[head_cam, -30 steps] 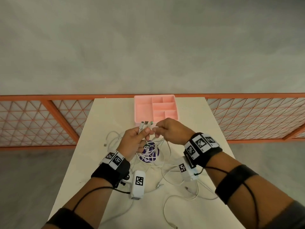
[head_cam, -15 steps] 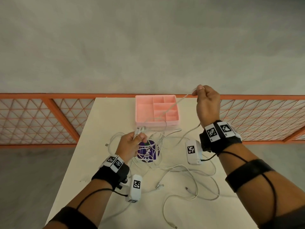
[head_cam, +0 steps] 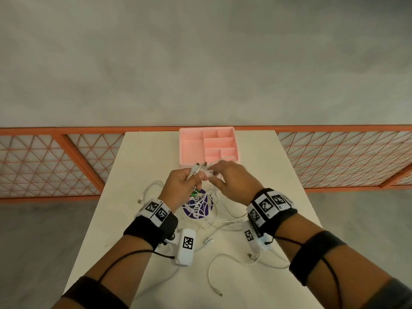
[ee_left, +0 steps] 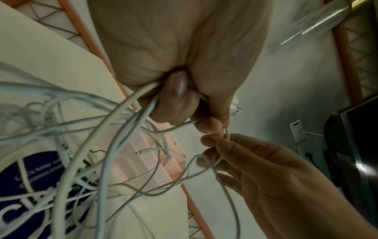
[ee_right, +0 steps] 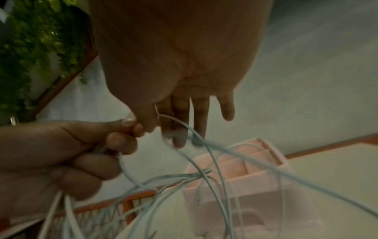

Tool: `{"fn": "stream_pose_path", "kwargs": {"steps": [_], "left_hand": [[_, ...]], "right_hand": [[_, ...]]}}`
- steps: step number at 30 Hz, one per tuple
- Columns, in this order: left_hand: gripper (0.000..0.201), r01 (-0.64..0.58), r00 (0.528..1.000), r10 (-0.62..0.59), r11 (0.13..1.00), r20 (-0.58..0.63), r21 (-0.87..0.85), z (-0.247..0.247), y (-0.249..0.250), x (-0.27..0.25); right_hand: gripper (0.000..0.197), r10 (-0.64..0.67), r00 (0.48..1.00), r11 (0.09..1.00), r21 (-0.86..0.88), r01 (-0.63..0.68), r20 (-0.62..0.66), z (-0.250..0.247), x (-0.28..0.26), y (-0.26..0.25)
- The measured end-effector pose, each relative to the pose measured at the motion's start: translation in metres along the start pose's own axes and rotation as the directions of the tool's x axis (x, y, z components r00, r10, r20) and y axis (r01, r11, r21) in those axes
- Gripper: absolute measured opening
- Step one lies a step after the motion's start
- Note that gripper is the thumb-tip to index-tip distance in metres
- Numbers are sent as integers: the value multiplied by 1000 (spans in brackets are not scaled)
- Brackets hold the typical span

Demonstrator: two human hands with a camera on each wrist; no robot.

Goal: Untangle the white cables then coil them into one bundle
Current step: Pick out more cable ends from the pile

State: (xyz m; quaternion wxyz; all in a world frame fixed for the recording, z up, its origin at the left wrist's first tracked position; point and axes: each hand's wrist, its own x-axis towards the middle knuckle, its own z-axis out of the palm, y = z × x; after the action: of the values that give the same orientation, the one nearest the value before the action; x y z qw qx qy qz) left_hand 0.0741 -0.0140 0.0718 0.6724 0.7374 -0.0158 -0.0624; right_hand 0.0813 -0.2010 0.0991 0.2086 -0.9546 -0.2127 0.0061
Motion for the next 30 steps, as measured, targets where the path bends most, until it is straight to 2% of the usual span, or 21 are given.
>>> {"fn": "stream_pose_path", "kwargs": {"steps": [1, 4, 6, 8, 11, 14, 16, 17, 21, 23, 25, 27, 29, 30], "left_hand": [[23, 19, 1000, -19, 1000, 1, -19, 1, -2, -1], [25, 94, 996, -93, 990, 14, -107, -2, -11, -7], [26, 120, 993, -119, 980, 18, -162, -7, -18, -10], [26, 127, 992, -127, 981, 12, -149, -13, -24, -11], [26, 154, 988, -152, 983, 21, -99, -17, -34, -13], [28, 216, 975, -223, 961, -21, -173, -21, -45, -18], [27, 234, 967, -249, 952, -57, -200, -26, -51, -20], [27, 233, 965, -250, 953, -72, -191, -28, -52, -20], [25, 197, 970, -219, 961, -101, -192, -29, -45, -17], [25, 172, 975, -190, 973, -111, -155, -29, -39, -14], [25, 158, 980, -171, 980, -106, -122, -27, -33, -12], [25, 149, 984, -156, 985, -89, -85, -22, -28, -11], [25, 139, 989, -142, 989, -51, -58, -15, -23, -11], [25, 133, 990, -135, 990, -34, -52, -10, -20, -12]], "right_hand": [[27, -8, 1000, 999, 51, 6, 30, 1, 2, -5], [27, 9, 1000, 969, 247, -16, 28, -6, 7, -11], [26, 66, 997, 934, 353, -51, -30, -18, 10, -13], [23, 146, 979, 889, 453, -68, -140, -32, 15, -13], [22, 259, 914, 816, 576, -34, -312, -59, 24, -11], [27, 400, 787, 715, 697, 53, -470, -90, 29, -1], [27, 486, 719, 670, 740, 60, -498, -106, 27, 13], [26, 510, 707, 677, 736, 23, -491, -109, 25, 21], [23, 543, 740, 772, 581, -256, -396, -93, 10, 55], [23, 573, 779, 789, 426, -443, -253, -72, 3, 76], [33, 603, 793, 788, 218, -576, -87, -50, -4, 85], [49, 556, 830, 831, 62, -553, -40, -33, -9, 76], [53, 361, 932, 931, 65, -359, -27, -20, -13, 53], [51, 256, 966, 962, 95, -257, 27, -13, -13, 40]]}}
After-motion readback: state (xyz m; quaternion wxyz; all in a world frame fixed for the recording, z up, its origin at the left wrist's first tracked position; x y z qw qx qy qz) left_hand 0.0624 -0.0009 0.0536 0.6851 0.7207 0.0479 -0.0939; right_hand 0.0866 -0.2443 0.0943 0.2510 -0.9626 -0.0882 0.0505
